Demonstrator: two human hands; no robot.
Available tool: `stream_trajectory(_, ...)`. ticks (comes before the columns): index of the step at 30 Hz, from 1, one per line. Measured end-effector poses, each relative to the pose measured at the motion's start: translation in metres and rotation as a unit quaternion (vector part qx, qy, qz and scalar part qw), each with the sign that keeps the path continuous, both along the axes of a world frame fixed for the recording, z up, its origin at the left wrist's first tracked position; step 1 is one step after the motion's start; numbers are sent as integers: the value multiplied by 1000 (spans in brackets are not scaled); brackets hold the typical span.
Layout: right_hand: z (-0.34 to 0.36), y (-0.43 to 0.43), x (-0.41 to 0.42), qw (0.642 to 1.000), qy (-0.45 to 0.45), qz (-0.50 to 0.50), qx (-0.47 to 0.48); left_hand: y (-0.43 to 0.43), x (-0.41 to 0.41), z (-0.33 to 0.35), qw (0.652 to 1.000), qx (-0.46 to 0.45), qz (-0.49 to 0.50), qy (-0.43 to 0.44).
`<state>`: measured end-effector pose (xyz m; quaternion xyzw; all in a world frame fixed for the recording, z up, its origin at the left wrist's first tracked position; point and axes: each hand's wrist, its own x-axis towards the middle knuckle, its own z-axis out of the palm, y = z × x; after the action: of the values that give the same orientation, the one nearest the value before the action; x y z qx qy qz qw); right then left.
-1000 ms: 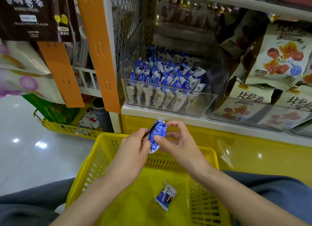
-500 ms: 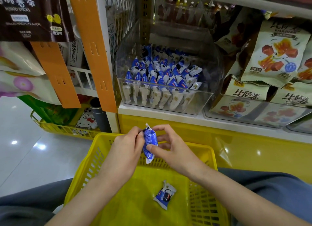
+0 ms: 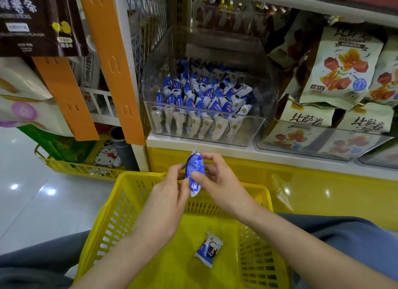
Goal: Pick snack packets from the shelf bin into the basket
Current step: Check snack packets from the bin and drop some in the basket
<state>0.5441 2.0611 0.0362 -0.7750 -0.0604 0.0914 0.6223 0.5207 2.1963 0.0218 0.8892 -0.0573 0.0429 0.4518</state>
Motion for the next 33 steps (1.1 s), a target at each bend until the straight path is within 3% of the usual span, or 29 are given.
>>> stream_trajectory(7,-4,1,3,1000,11,-11,6,1,6,-1,999,-43,-3,12)
stream_trajectory(14,-2,-4,4,991,-53,-62,-110,-3,11,4,953,-265,-13,150)
stream_trajectory(17,-2,-5,5,990,-56,-64,-115,-5,14,6,935,-320,1,152)
stream_trajectory(21,-1,1,2,998,-12,-30,-50,-1,17,9,941,-316,-5,119)
stream_trajectory(25,10,-1,4,999,44,4,-10,5,19,12,943,-301,3,144)
stream_trajectory(29,15,-3,4,989,140,11,54,9,22,16,950,-282,23,133)
stream_trajectory(33,17,-6,5,977,175,-2,121,13,24,16,938,-322,70,105)
